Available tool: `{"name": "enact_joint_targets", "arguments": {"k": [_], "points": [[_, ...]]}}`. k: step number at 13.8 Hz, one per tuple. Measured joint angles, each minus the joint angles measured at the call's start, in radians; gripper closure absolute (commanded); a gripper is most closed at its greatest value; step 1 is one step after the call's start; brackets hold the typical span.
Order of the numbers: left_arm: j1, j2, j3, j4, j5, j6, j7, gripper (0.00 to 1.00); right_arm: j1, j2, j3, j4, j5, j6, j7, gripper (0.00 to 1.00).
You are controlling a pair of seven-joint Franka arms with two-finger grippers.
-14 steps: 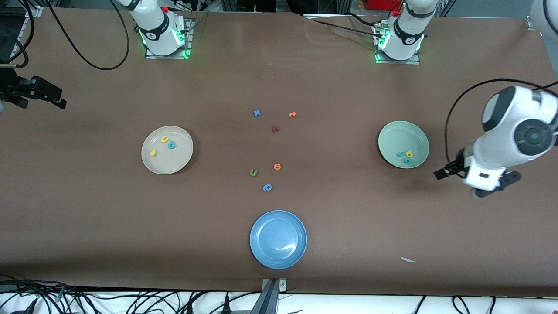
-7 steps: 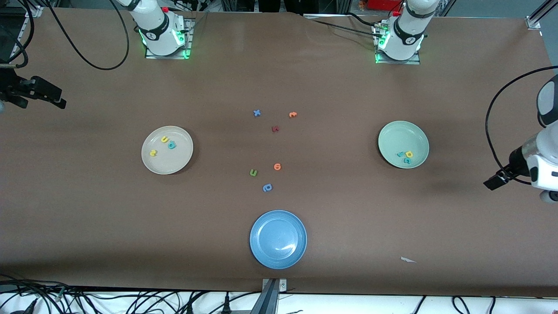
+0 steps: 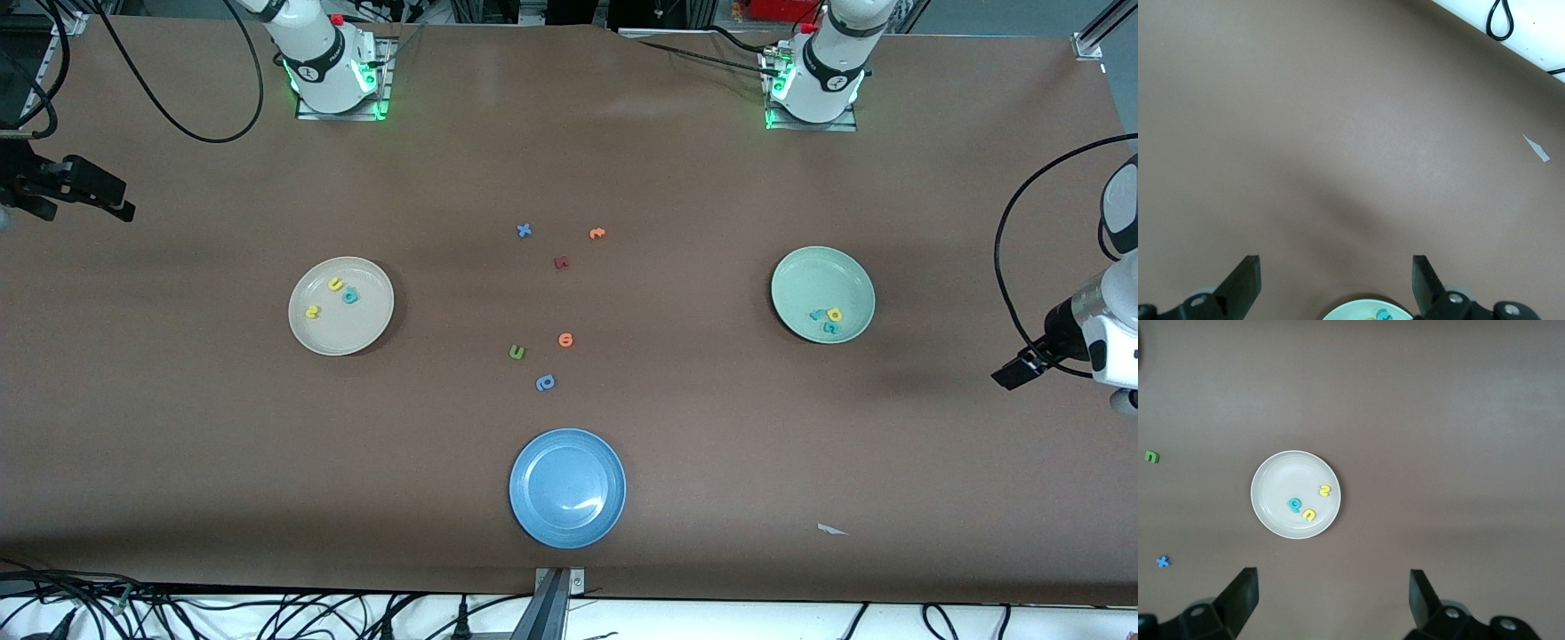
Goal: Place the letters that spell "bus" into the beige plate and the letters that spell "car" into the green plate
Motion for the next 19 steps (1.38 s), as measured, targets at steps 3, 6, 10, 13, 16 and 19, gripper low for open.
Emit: {"name": "enact_joint_targets", "arguments": {"k": [3, 6, 10, 13, 16, 19], "points": [[0.0, 0.0, -0.002, 0.004, 0.0, 0.0, 0.0, 0.0, 0.0, 0.0, 0.0, 0.0, 0.0, 0.0, 0.0, 0.0], [0.0, 0.0, -0.006, 0.019, 0.006, 0.001, 0.008, 0.0, 0.0, 0.0, 0.0, 0.0, 0.0, 0.0, 0.0, 0.0], [-0.003, -0.004, -0.009, 0.043, 0.036, -0.038, 0.145, 0.0, 0.0, 0.0, 0.0, 0.0, 0.0, 0.0, 0.0, 0.0], [-0.054, -0.006, 0.025, 0.109, 0.014, -0.137, 0.276, 0.0, 0.0, 0.0, 0.0, 0.0, 0.0, 0.0, 0.0, 0.0], [-0.206, -0.014, 0.197, 0.205, -0.104, -0.235, 0.389, 0.0, 0.0, 0.0, 0.0, 0.0, 0.0, 0.0, 0.0, 0.0], [-0.355, -0.054, 0.392, 0.248, -0.255, -0.269, 0.467, 0.0, 0.0, 0.0, 0.0, 0.0, 0.0, 0.0, 0.0, 0.0]]}}
